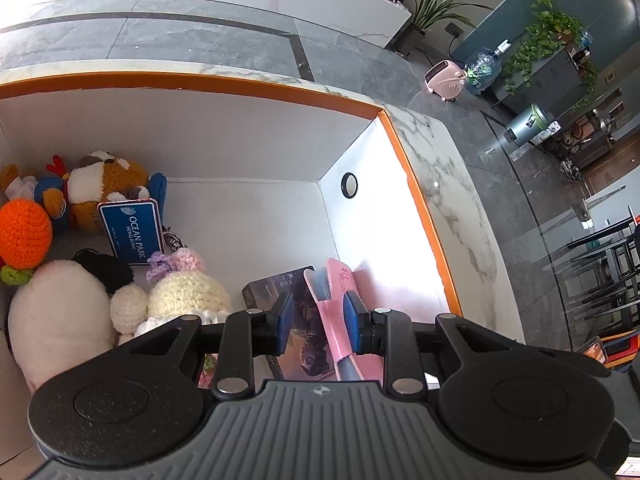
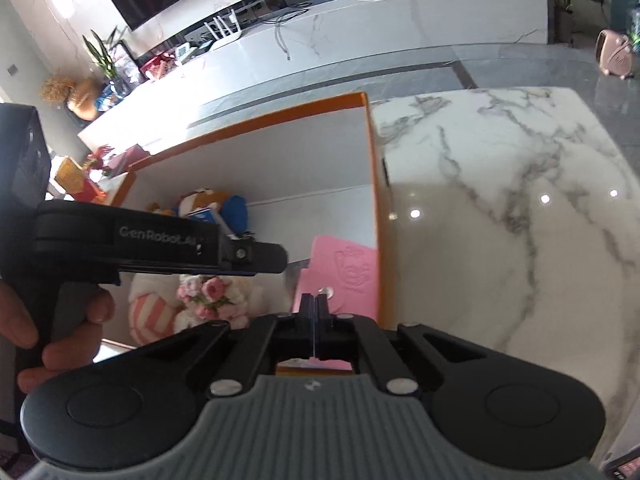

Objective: Organize objects
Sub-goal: 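Carry card box and pink wallet over the orange box and lower them inside, then open both grippers to release the card box and wallet in the box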

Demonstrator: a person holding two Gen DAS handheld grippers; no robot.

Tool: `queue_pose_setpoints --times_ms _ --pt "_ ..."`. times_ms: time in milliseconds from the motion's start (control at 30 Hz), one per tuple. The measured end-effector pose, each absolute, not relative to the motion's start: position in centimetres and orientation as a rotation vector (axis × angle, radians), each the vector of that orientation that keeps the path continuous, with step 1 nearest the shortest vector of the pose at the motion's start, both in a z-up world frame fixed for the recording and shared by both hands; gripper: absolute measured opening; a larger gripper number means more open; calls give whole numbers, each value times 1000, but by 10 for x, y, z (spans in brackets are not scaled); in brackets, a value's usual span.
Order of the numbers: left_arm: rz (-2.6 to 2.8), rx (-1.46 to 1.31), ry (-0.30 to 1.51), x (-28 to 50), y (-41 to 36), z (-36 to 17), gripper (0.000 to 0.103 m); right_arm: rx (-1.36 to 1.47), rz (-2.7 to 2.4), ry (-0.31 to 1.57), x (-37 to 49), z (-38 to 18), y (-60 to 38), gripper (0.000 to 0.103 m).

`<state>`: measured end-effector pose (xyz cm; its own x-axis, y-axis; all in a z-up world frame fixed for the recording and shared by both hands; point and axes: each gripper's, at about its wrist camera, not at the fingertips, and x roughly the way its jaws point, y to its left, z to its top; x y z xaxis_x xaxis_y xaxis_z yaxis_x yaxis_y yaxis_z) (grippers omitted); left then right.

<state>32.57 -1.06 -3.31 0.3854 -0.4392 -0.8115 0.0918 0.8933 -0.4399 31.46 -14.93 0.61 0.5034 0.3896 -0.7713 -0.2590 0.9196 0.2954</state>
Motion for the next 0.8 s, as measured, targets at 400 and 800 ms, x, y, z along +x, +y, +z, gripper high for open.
queue_pose_setpoints --times_ms 400,800 --pt "-361 -269 1162 321 -41 -47 31 -75 306 747 285 17 -133 10" --pt "-355 -292 1161 320 -49 -46 20 -83 263 623 270 20 -146 31"
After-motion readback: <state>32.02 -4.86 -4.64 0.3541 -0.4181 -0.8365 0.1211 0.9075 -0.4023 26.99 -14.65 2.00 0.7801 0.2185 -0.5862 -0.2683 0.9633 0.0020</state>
